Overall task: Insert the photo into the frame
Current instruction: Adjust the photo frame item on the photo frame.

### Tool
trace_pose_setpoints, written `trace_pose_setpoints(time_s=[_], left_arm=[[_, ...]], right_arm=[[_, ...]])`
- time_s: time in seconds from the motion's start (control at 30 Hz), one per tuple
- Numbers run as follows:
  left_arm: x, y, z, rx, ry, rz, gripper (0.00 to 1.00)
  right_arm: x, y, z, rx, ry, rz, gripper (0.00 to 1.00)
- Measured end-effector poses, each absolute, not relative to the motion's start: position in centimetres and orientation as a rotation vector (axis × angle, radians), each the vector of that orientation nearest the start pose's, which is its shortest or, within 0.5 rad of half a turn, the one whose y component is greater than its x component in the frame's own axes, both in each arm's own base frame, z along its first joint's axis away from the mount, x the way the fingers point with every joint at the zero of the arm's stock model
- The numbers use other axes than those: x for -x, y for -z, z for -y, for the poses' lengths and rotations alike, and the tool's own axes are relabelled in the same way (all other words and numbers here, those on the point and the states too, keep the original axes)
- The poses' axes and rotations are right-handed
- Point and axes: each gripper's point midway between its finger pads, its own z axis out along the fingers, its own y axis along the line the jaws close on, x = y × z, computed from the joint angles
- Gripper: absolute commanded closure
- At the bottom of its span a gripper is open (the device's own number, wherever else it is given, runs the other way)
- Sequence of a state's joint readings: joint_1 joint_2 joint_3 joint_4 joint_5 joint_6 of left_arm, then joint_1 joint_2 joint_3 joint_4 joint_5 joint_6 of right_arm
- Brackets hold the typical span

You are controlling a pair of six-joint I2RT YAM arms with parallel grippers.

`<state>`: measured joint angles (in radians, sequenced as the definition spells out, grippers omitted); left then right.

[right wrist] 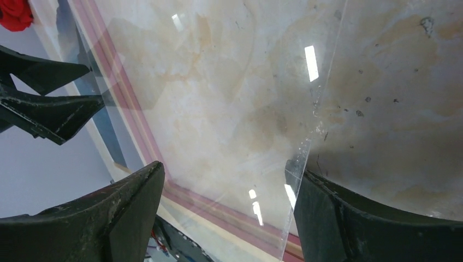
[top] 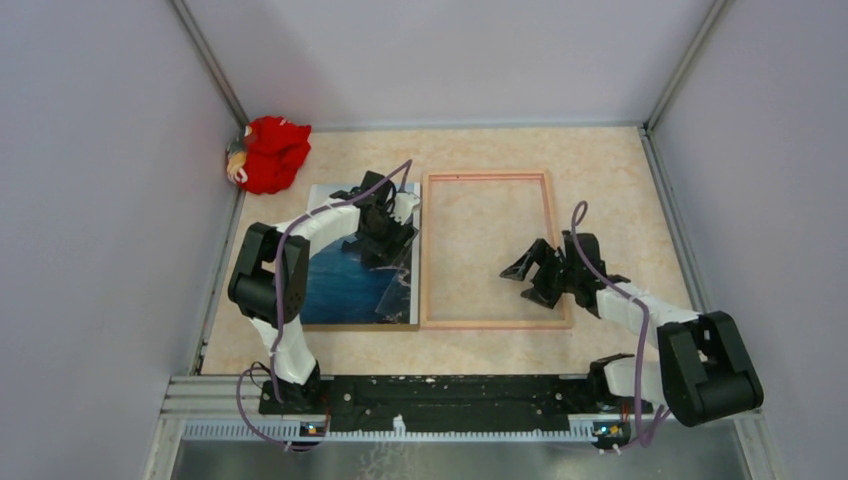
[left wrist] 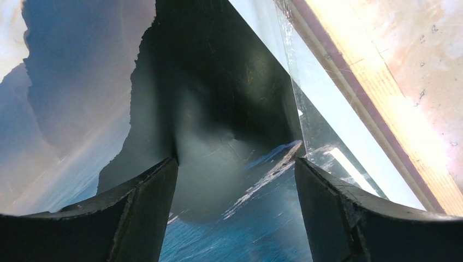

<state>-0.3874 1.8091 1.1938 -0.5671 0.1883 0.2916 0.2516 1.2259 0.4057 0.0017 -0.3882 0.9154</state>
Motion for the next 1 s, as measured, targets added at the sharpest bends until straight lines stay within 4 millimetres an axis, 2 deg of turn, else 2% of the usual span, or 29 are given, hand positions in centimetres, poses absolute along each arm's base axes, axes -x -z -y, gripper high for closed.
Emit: trace_pose_setpoints(time_s=[0.23, 0.33, 0.43, 0.63, 0.7, 0.77, 0.83, 0.93, 1.0], left_arm=[[-33.8, -3.2, 16.3, -0.974, 0.281, -2.572, 0.16], [-33.6, -3.2, 16.5, -0.983, 0.283, -2.569, 0.16], [-33.6, -3.2, 16.6, -0.989, 0.279, -2.568, 0.16], [-33.4, -3.2, 17.0, -1.005, 0.288, -2.563, 0.16], [-33.3, -3.2, 17.2, -1.013, 0.292, -2.560, 0.16], [-33.2, -3.2, 17.4, -1.020, 0.298, -2.558, 0.16], [-33.1, -3.2, 17.5, -1.023, 0.303, -2.558, 0.16], [-33.0, -3.2, 17.5, -1.025, 0.304, -2.562, 0.16], [-32.9, -3.2, 17.4, -1.026, 0.303, -2.567, 0.14]], right_arm=[[-23.9, -3.9, -16.2, -0.693, -1.022, -2.387, 0.40], [-23.3, -3.8, -15.9, -0.717, -1.041, -2.336, 0.55], [-23.4, -4.7, -15.8, -0.708, -1.053, -2.285, 0.70], [-25.1, -7.7, -16.3, -0.618, -1.084, -2.199, 0.61], [-25.8, -8.7, -16.8, -0.572, -1.109, -2.174, 0.61], [-26.3, -9.3, -17.2, -0.540, -1.134, -2.160, 0.75], [-26.4, -9.2, -17.5, -0.509, -1.146, -2.169, 0.99], [-26.8, -8.8, -18.0, -0.461, -1.135, -2.233, 1.00], [-27.8, -9.2, -18.3, -0.404, -1.101, -2.281, 1.00]])
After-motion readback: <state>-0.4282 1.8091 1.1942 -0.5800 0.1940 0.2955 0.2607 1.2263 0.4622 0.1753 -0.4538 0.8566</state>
